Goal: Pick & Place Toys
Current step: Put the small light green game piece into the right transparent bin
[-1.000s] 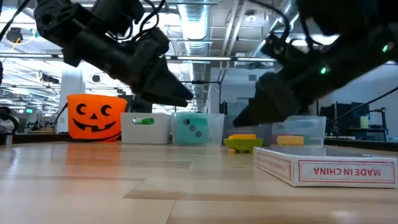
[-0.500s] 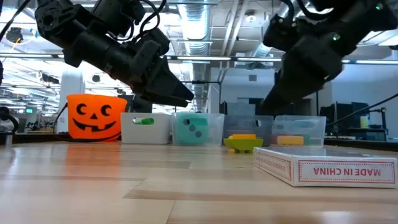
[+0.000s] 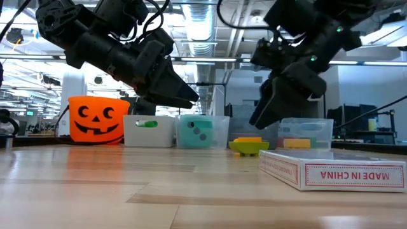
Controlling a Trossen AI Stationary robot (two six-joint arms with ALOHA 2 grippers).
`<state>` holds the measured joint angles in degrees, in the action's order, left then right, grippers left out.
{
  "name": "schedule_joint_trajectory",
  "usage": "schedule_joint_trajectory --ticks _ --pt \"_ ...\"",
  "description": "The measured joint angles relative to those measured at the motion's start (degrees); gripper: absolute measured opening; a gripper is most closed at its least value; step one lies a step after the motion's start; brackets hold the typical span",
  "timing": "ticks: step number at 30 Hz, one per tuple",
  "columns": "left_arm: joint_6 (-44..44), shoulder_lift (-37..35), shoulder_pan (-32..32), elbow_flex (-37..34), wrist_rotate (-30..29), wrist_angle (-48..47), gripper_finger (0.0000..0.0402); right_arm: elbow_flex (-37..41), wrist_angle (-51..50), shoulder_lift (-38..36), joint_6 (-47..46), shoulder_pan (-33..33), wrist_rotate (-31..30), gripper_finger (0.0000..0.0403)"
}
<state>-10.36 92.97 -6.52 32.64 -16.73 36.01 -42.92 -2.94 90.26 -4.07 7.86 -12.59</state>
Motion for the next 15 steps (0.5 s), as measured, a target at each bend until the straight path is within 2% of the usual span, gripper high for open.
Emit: schedule_joint_trajectory --ticks 3,5,12,15 --pt "0.01 0.00 0.00 0.00 -0.02 -0.02 0.0302 0.00 -0.09 0.00 0.02 -2.10 6.34 0.0374" --pt "0.01 -0.02 0.00 -0.02 -0.02 0.00 0.0302 0.00 -0.28 0.00 0.03 -2.57 8.23 0.0374" --pt "-0.01 -0.02 0.00 -0.02 -0.04 0.00 0.0299 0.00 -1.37 0.00 3.36 -2.84 7.36 0.0374" --pt "-0.01 -0.02 0.00 -0.02 -0.04 0.00 0.0299 0.02 -1.35 0.00 5.45 -2.90 4.74 0.0374"
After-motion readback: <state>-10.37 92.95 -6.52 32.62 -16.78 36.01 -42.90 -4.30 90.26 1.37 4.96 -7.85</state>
